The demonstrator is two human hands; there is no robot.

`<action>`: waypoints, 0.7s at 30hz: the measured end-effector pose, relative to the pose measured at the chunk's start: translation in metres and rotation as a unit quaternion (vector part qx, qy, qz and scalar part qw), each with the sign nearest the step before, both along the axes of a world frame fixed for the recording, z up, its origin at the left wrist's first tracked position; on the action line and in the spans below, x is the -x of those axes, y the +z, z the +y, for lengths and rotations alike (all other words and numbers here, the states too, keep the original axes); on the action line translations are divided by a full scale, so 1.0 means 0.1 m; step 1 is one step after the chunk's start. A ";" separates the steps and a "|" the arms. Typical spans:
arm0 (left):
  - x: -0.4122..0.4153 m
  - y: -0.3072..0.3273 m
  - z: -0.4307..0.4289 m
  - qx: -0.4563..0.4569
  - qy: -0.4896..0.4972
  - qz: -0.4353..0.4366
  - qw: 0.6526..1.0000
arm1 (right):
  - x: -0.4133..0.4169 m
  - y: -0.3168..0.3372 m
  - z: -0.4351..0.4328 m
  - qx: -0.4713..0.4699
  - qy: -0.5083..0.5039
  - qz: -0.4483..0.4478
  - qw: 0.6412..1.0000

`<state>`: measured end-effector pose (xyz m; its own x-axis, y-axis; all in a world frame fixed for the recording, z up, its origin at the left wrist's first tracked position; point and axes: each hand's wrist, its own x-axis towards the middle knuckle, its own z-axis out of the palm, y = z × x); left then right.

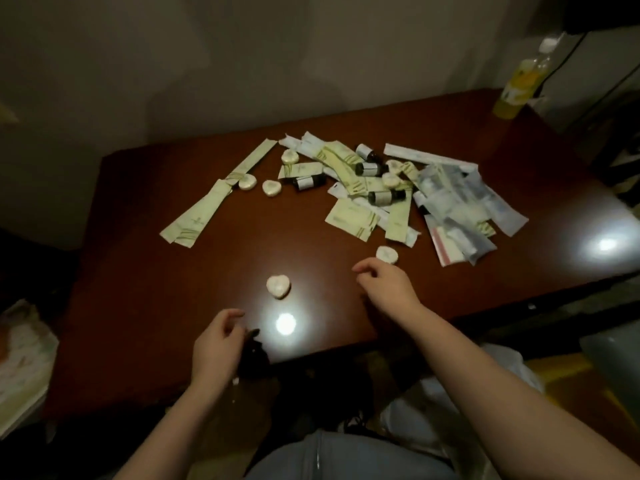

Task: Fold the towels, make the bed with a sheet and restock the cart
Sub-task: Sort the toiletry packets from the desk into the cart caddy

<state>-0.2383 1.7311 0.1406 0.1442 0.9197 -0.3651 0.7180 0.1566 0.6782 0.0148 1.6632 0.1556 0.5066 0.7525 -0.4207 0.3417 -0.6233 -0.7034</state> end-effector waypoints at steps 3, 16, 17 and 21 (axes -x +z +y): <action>-0.14 -0.15 0.36 -0.034 -0.096 0.079 0.992 | -0.08 -0.21 0.27 0.045 0.001 -0.170 0.984; -1.71 -0.41 1.14 0.030 -0.224 0.017 0.974 | -0.82 -0.41 0.40 0.014 -0.210 -0.240 0.948; -1.88 -0.39 1.18 0.024 -0.210 0.008 0.977 | -1.00 -0.35 0.41 0.018 -0.245 -0.243 0.938; -2.36 -0.37 1.28 0.015 -0.168 0.015 0.986 | -1.80 -0.38 0.36 0.116 -0.262 -0.274 0.918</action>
